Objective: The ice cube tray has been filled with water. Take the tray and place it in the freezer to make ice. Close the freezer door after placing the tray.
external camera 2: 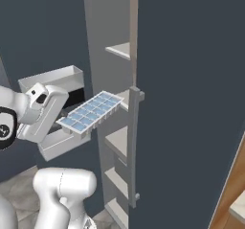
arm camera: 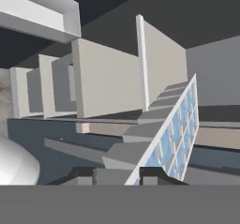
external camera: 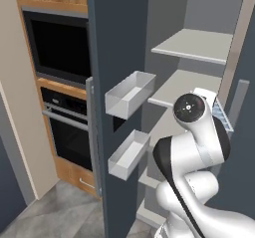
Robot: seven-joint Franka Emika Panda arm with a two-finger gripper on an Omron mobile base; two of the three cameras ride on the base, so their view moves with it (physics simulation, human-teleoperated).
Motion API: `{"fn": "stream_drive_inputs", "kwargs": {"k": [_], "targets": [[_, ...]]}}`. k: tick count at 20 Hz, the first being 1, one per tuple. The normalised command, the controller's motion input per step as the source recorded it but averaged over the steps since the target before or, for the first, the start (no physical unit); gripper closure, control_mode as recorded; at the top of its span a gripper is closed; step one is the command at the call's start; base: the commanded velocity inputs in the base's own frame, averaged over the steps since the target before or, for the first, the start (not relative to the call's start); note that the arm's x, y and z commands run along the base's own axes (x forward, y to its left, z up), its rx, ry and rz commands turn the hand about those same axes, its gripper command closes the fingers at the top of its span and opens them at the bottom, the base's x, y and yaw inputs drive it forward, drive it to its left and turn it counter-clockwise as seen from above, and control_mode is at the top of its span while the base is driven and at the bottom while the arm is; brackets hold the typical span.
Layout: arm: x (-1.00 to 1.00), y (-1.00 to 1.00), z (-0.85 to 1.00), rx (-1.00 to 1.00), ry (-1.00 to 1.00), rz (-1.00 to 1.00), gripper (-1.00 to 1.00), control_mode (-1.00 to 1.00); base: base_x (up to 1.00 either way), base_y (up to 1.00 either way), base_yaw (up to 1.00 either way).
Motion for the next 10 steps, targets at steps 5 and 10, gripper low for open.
{"fn": "stream_drive_inputs", "kwargs": {"k": [5,10], "targets": [[0.0,0.0,0.0,0.0,0.0,0.0,1.0,1.0,0.01,-0.18,0.04],[-0.02,0.0,0.0,-0.01,-0.09,0.0,1.0,-1.0,0.0,0.0,0.0]]}}
